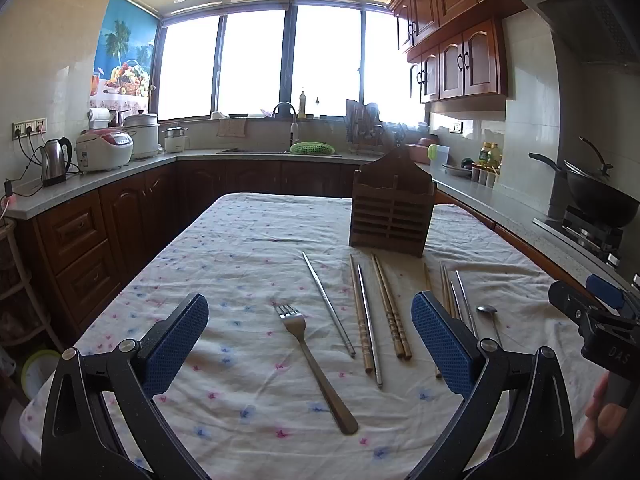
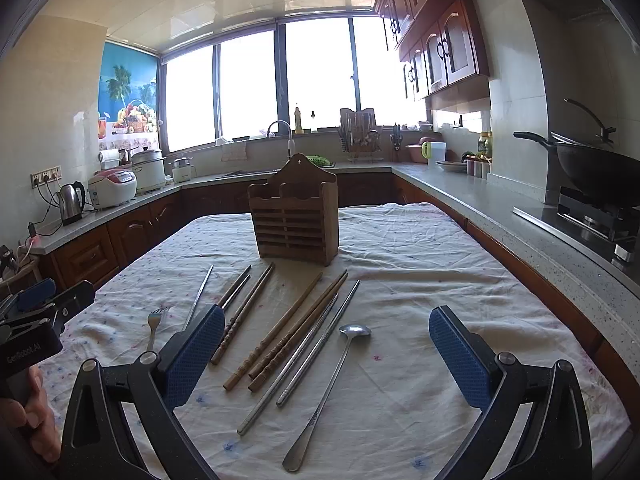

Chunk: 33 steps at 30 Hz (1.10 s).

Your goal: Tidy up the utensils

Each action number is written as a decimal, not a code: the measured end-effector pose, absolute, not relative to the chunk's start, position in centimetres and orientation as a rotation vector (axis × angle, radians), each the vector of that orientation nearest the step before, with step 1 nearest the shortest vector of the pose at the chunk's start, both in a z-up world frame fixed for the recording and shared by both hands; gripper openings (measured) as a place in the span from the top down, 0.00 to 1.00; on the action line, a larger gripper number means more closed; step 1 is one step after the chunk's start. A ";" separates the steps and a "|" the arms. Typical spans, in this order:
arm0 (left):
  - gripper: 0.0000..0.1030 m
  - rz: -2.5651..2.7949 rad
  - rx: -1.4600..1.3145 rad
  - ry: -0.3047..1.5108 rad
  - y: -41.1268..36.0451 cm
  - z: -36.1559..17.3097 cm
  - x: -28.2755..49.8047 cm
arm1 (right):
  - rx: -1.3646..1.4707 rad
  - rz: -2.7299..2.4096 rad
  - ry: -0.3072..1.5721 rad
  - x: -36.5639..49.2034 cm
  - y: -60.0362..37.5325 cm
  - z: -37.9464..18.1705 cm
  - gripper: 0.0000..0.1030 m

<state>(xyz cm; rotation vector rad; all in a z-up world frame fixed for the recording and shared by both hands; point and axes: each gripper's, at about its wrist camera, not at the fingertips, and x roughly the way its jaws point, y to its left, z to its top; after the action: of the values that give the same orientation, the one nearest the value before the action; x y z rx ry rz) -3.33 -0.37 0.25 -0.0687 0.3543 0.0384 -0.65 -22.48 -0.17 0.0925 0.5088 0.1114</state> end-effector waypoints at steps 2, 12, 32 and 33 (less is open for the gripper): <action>0.00 0.037 -0.069 0.353 -0.4 0.3 -3.3 | 0.092 0.112 0.509 -0.7 -22.5 -0.2 0.00; 0.00 0.031 -0.065 0.354 -0.6 0.5 -3.3 | 0.093 0.112 0.509 -0.7 -22.4 -0.2 0.00; 0.00 0.019 -0.088 0.407 -0.2 0.4 -1.7 | 0.137 0.110 0.544 0.6 -23.3 -0.3 0.00; 0.00 0.021 -0.089 0.418 -0.1 0.4 -1.4 | 0.140 0.110 0.551 0.8 -23.5 -0.4 0.00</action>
<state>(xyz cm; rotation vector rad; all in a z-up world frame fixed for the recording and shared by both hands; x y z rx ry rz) -1.42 -0.14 0.43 -0.0894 0.4178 0.0211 0.81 -23.48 -0.35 0.1403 0.5506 0.1103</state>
